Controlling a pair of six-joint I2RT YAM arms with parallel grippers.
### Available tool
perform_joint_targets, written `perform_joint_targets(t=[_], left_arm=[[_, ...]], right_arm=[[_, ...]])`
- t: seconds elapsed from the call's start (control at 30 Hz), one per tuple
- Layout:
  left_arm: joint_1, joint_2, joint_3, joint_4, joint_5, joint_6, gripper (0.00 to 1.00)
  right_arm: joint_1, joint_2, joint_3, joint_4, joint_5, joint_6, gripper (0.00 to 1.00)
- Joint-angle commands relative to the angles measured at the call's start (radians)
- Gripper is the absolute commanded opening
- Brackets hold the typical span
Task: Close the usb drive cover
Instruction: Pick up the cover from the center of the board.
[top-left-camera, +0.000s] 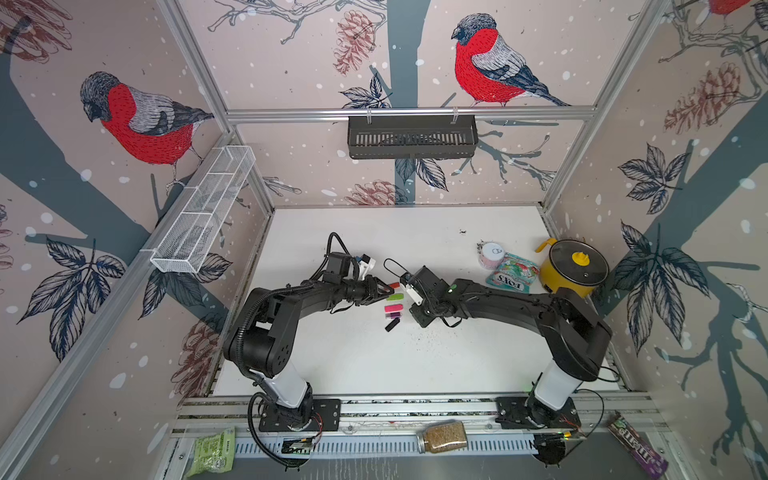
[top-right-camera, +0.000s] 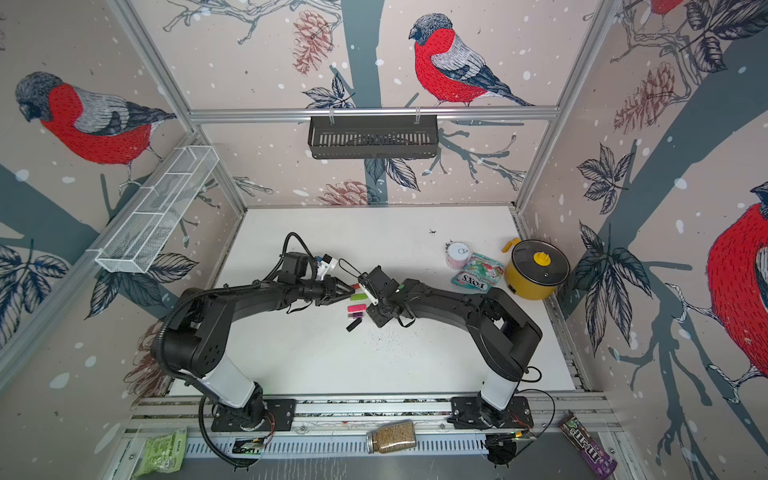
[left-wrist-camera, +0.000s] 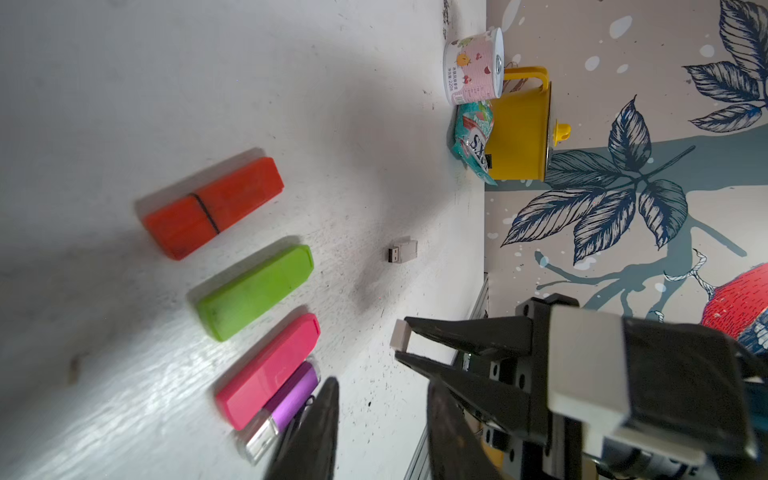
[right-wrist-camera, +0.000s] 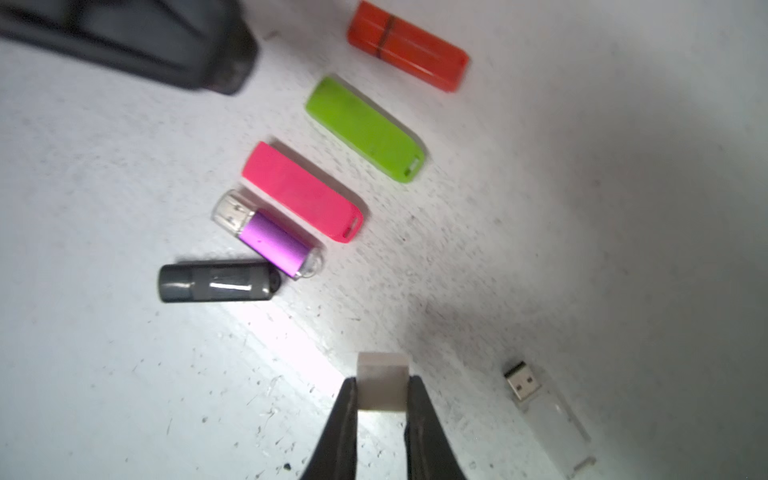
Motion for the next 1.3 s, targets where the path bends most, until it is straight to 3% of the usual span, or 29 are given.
perform_joint_targets(t=[0.0, 0.27, 0.83, 1.27], left_arm=[[-0.011, 0.013, 0.009, 0.028, 0.051, 0.001, 0.36], [-0.04, 0.044, 0.018, 0.012, 0.096, 0.022, 0.36], [-0.081, 0.056, -0.017, 0.083, 0.149, -0.033, 0.35], [-0.084, 0.065, -0.026, 0.119, 0.165, -0.07, 0.21]], right_arm=[[-0.007, -0.027, -0.014, 0.079, -0.108, -0.198, 0.18], [-0.032, -0.058, -0.05, 0.156, -0.189, -0.295, 0.19], [-0.043, -0.049, -0.07, 0.228, -0.244, -0.279, 0.18], [-0.043, -0.043, -0.077, 0.282, -0.253, -0.254, 0.19]])
